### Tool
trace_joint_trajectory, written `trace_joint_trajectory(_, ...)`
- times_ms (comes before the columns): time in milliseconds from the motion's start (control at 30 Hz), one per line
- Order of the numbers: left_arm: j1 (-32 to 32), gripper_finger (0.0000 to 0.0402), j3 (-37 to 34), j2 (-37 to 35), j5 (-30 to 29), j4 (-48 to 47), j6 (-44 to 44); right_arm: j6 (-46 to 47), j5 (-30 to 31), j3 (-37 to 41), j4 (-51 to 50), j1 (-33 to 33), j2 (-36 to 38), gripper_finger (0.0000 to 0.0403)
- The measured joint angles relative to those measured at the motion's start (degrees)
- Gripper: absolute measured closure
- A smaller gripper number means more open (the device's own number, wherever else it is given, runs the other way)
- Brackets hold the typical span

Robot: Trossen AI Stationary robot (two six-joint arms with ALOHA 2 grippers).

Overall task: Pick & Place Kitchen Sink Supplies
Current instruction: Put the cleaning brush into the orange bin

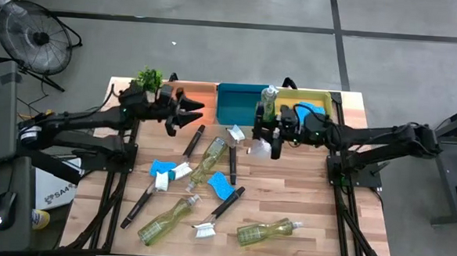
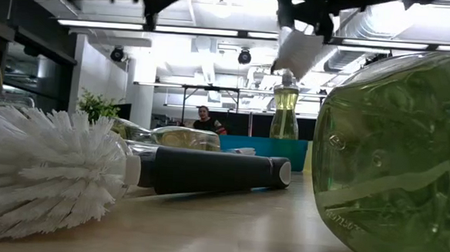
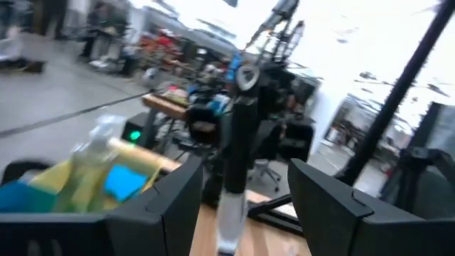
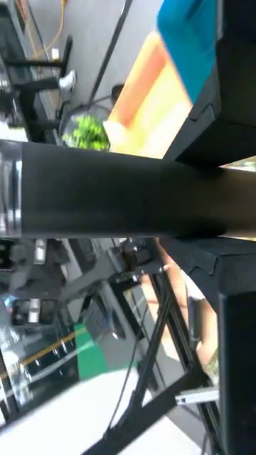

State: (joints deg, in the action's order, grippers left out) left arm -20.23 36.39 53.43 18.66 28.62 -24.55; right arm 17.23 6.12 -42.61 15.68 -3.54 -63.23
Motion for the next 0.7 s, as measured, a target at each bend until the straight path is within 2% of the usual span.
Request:
trace_joint_trajectory(200, 0.00, 0.0197, 9.36, 9.46, 4.82, -0.18, 1.81, -7.13, -5.75, -8.33, -1.05, -1.87, -6.79, 0.0282)
trace_joint_trajectory(467, 1.59, 0.0197, 16.66, 16.79, 9.58, 0.27, 3.12, -8.96, -9.29, -20.60, -11.07, -5.35, -13.84, 0.0282)
trace_joint_trajectory(567, 3.29, 0.0197, 17.90, 17.63, 8.86, -0.42, 6.49, -8.98, -12.12, -24.08, -13.92, -6.21, -16.24, 0.0282)
trace_joint_trajectory(700, 4.28, 0.0197, 18.15, 17.99, 3.30, -1.25, 9.28, -10.19, -12.38, -27.44, -17.95, -6.18, -18.02, 0.0282)
